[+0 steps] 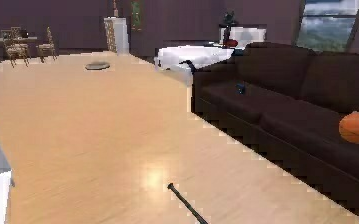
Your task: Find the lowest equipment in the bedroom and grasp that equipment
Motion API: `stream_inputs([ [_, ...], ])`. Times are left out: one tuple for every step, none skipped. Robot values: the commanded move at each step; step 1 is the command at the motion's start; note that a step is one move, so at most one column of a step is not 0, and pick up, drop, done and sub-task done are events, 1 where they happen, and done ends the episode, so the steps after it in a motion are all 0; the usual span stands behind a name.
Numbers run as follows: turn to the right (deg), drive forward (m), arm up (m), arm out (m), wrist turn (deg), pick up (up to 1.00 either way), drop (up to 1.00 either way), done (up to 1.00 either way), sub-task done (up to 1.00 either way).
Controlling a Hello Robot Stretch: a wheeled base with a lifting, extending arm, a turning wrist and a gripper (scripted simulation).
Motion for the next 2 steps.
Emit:
stream_inputs([
  [45.0,0.00,0.00,0.00,0.0,0.00,0.00,0.00,0.00],
  [36.0,0.00,0.00,0.00,0.0,0.00,0.00,0.00,0.00],
])
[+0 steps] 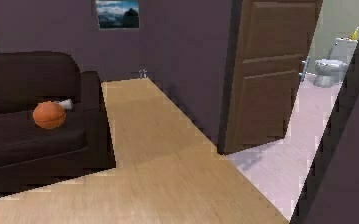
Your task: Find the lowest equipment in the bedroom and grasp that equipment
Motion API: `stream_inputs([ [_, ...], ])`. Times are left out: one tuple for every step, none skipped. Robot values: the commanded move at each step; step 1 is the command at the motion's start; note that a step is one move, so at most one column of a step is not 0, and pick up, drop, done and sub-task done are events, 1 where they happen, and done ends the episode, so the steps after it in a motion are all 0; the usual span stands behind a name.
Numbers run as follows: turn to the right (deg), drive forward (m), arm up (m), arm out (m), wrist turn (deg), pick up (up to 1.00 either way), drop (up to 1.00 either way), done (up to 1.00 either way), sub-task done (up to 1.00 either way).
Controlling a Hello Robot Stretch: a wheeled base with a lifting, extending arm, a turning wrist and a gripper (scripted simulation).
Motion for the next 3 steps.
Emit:
stream_inputs([
  [3.0,0.00,0.00,0.00,0.0,0.00,0.00,0.00,0.00],
  [0.0,0.65,0.00,0.00,0.0,0.00,0.00,0.00,0.00],
  [-21.0,0.00,0.00,0.00,0.0,0.00,0.00,0.00,0.00],
])
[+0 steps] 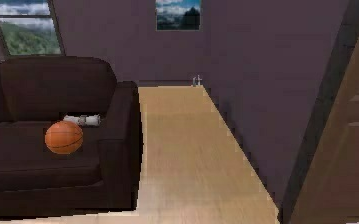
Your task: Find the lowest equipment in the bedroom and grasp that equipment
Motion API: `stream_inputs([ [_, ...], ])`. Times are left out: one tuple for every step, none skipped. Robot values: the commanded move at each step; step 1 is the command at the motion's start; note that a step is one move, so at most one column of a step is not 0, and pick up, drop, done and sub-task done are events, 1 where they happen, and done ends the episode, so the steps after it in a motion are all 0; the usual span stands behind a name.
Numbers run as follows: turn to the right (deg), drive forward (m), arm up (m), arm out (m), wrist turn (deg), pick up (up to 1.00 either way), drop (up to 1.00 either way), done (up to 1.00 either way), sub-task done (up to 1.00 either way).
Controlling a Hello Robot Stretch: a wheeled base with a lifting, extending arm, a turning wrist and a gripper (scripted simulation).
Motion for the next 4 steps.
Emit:
stream_inputs([
  [0.0,0.30,0.00,0.00,0.0,0.00,0.00,0.00,0.00],
  [-45.0,0.00,0.00,0.00,0.0,0.00,0.00,0.00,0.00],
  [-15.0,0.00,0.00,0.00,0.0,0.00,0.00,0.00,0.00],
  [0.0,0.35,0.00,0.00,0.0,0.00,0.00,0.00,0.00],
])
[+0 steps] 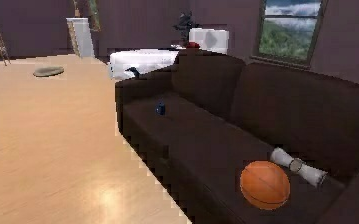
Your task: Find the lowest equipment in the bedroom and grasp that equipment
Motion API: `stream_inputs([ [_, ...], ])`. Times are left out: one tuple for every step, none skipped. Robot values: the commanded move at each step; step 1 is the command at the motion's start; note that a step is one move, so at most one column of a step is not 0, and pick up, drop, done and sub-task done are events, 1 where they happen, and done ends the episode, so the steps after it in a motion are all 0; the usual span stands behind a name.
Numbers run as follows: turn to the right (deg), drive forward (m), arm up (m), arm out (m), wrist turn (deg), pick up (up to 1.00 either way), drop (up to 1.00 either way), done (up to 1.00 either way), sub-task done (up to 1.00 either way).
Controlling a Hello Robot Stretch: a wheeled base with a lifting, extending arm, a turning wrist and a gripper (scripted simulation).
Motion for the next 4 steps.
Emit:
stream_inputs([
  [-45.0,0.00,0.00,0.00,0.0,0.00,0.00,0.00,0.00],
  [-15.0,0.00,0.00,0.00,0.0,0.00,0.00,0.00,0.00],
  [0.0,0.00,0.50,0.00,0.0,0.00,0.00,0.00,0.00],
  [0.0,0.00,0.24,0.00,0.0,0.00,0.00,0.00,0.00],
])
